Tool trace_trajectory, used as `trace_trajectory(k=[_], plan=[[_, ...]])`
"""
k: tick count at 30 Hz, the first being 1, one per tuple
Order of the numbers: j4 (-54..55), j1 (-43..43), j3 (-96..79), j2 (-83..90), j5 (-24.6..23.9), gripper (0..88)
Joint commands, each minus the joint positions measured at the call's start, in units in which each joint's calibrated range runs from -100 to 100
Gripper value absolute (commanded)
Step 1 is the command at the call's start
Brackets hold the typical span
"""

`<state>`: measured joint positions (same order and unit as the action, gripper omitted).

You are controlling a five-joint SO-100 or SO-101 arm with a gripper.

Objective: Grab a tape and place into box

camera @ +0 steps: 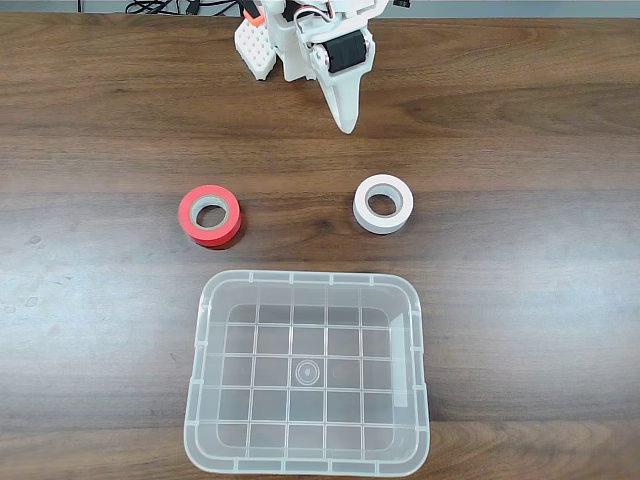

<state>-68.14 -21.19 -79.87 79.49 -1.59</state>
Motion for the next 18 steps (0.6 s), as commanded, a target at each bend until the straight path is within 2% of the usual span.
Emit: trace_trajectory(k=[1, 12, 18], plan=[[4.01, 0.05, 13.25, -12.47, -0.52, 1.3], [4.09, -0.25, 37.43, -40.23, 0.06, 1.3], [4.95, -0.39, 47.42, -53.75, 2.80, 1.3]])
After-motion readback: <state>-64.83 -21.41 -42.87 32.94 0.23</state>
